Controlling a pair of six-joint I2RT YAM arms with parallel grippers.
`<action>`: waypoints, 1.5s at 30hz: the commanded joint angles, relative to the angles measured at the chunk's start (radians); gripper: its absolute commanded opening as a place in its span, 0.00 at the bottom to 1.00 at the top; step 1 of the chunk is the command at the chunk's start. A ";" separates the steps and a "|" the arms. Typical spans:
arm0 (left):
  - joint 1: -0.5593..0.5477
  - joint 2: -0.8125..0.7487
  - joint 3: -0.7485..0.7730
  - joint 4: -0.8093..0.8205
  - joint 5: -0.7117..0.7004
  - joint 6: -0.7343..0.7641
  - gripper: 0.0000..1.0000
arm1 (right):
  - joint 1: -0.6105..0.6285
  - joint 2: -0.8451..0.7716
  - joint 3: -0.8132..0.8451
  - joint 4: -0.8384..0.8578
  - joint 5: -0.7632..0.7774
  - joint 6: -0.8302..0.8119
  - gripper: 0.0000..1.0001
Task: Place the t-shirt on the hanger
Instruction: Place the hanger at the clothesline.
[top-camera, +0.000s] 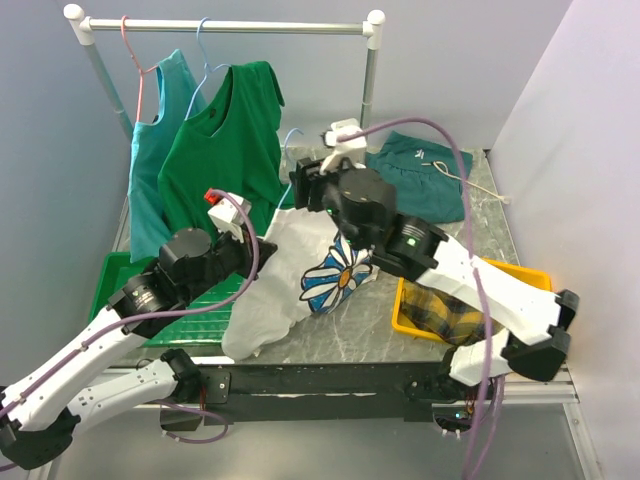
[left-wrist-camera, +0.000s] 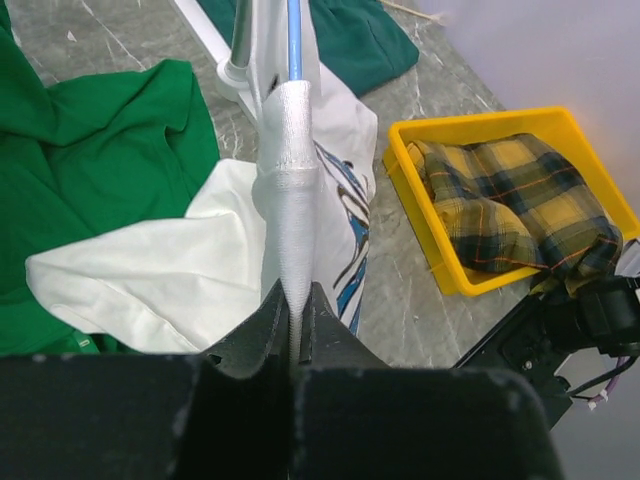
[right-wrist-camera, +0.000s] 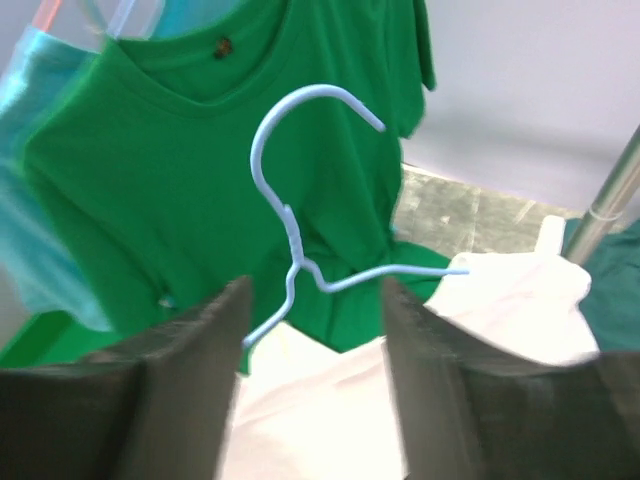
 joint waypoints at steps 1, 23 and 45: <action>0.001 -0.023 0.019 0.122 -0.034 -0.001 0.01 | 0.004 -0.127 -0.055 0.089 -0.057 0.014 0.73; 0.002 -0.019 0.458 -0.146 -0.262 0.061 0.01 | -0.289 -0.382 -0.669 0.215 -0.251 0.316 0.96; 0.001 0.346 0.725 -0.054 -0.304 0.057 0.01 | 0.216 0.106 -0.824 0.881 -0.290 0.644 0.70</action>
